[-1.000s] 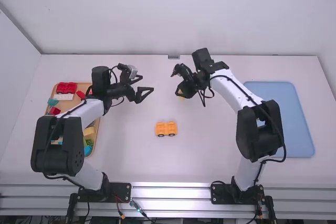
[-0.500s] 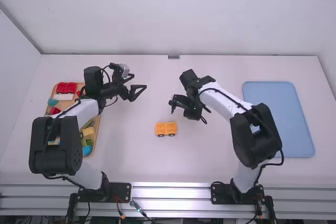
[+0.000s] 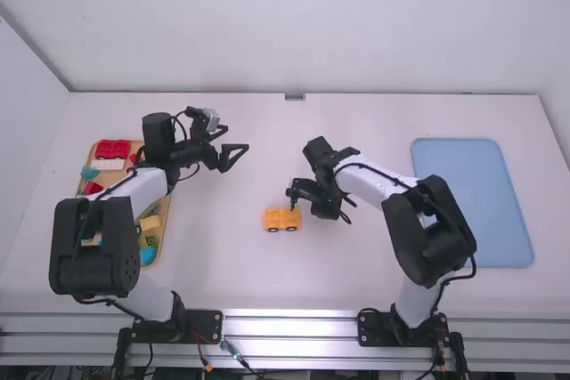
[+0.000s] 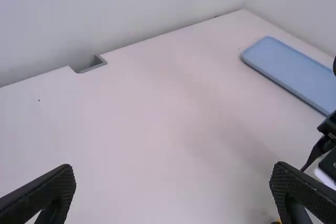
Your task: Assemble lego blocks to make yellow taxi
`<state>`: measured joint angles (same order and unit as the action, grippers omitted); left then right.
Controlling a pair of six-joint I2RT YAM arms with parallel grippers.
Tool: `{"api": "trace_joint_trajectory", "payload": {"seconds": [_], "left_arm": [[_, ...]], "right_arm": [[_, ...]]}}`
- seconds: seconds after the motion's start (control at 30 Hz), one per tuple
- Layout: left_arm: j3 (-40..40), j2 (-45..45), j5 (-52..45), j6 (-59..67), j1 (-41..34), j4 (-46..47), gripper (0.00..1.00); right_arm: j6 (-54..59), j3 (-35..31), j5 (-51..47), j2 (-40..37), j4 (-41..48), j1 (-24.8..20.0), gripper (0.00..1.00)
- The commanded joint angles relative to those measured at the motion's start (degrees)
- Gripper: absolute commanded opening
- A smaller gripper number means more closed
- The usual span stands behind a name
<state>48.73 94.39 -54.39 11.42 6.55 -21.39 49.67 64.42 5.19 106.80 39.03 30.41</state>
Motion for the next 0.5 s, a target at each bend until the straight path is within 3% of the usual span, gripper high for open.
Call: {"api": "trace_joint_trajectory", "payload": {"seconds": [0.0, 0.47], "left_arm": [[-0.04, 0.28, -1.66, -0.02, 0.20, 0.07, 0.99], [-0.04, 0.28, -1.62, 0.37, 0.15, 1.29, 0.99]], "right_arm": [[0.13, -1.03, 2.19, -0.24, -0.11, 0.04, 0.11], [2.69, -1.51, 7.89, 0.39, -2.12, 0.35, 0.12]]}}
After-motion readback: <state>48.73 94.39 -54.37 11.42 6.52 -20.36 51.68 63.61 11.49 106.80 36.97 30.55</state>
